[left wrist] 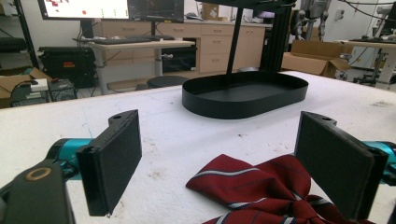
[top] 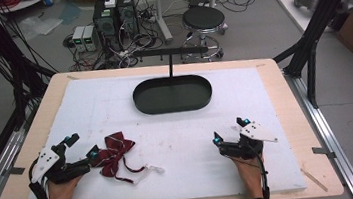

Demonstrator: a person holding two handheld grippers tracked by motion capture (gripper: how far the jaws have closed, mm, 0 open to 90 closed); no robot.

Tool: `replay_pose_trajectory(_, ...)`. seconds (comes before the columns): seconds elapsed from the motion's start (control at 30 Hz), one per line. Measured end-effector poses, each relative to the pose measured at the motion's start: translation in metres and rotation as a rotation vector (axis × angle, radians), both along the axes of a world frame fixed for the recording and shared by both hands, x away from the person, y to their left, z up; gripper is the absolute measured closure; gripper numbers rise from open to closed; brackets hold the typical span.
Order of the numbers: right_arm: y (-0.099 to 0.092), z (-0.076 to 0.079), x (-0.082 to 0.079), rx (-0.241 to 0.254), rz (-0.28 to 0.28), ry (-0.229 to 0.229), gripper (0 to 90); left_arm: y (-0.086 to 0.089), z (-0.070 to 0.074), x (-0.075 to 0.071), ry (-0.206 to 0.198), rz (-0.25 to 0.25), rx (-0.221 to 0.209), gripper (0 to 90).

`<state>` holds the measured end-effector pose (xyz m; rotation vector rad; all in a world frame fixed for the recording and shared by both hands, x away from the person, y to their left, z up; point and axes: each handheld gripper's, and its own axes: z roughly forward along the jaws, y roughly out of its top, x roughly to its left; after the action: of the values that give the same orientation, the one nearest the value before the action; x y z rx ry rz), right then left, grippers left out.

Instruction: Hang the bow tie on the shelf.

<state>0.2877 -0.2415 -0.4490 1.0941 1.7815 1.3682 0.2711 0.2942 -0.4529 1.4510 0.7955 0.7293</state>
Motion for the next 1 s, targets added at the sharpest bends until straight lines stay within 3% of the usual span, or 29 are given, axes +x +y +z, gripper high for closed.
replay_pose_trajectory(0.77, 0.0, 0.0, -0.001, 0.009, -0.007, 0.004, 3.2, -0.003, 0.001, 0.002, 0.019, 0.014, 0.02, 15.3)
replay_pose_trajectory(0.87, -0.001, 0.0, 0.0, 0.006, -0.006, 0.0, 3.2, -0.004, 0.004, 0.003, 0.048, -0.005, 0.021, 15.3)
replay_pose_trajectory(1.0, -0.001, 0.0, 0.0, 0.007, -0.004, 0.0, 3.2, -0.006, 0.013, 0.003, 0.037, -0.016, 0.033, 15.3)
